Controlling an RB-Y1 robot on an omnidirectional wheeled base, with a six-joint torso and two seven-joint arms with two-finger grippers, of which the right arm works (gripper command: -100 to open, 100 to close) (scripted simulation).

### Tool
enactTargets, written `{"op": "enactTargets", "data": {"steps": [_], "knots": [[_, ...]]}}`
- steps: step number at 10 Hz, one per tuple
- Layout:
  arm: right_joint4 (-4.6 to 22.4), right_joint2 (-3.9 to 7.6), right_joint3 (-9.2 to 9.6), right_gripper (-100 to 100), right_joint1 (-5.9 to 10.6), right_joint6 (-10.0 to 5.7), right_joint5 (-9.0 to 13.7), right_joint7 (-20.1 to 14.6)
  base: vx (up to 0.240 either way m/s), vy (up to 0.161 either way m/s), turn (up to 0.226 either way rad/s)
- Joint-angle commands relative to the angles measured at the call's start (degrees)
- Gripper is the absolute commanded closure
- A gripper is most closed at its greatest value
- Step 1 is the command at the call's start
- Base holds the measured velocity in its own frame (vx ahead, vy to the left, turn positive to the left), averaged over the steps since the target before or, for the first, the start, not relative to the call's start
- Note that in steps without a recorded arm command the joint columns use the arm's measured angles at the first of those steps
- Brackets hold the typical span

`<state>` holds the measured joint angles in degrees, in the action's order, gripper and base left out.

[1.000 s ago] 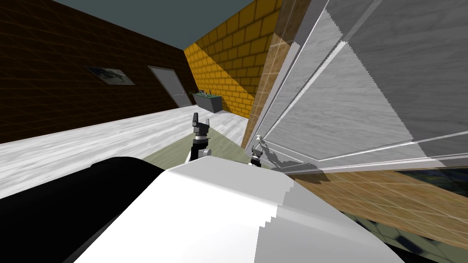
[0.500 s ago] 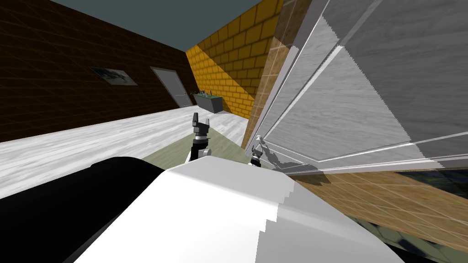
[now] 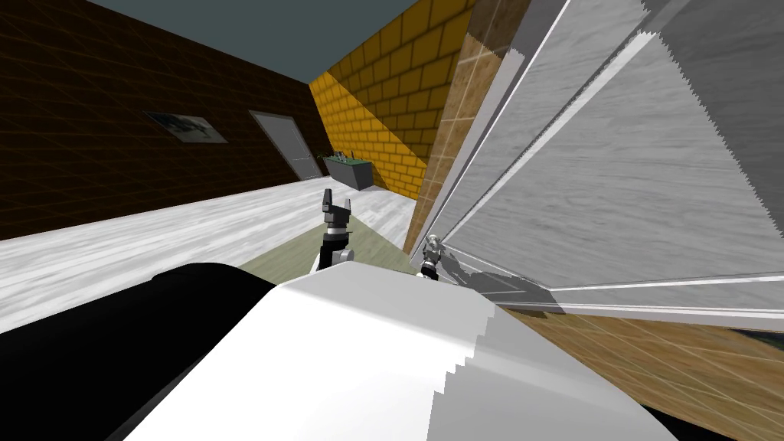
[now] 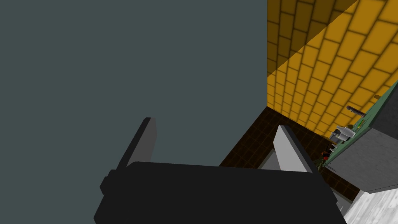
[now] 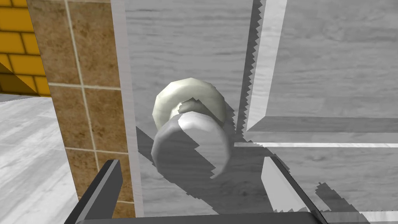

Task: Push the door open

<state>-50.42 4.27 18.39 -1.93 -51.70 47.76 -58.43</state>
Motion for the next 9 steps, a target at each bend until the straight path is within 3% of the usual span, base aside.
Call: {"op": "enactTargets", "data": {"steps": [1,3,4,9], "knots": [[0.07,0.03,-0.21,-100,0.11,0.05,0.09,-0.12,0.181,-0.059,0.025],[0.09,-0.01,-0.25,-100,0.13,0.04,0.10,-0.15,0.130,-0.050,0.019],[0.09,-0.01,-0.25,100,0.13,0.04,0.10,-0.15,-0.011,0.004,-0.008],[0.09,-0.01,-0.25,100,0.13,0.04,0.10,-0.15,-0.015,0.005,0.000]]}}
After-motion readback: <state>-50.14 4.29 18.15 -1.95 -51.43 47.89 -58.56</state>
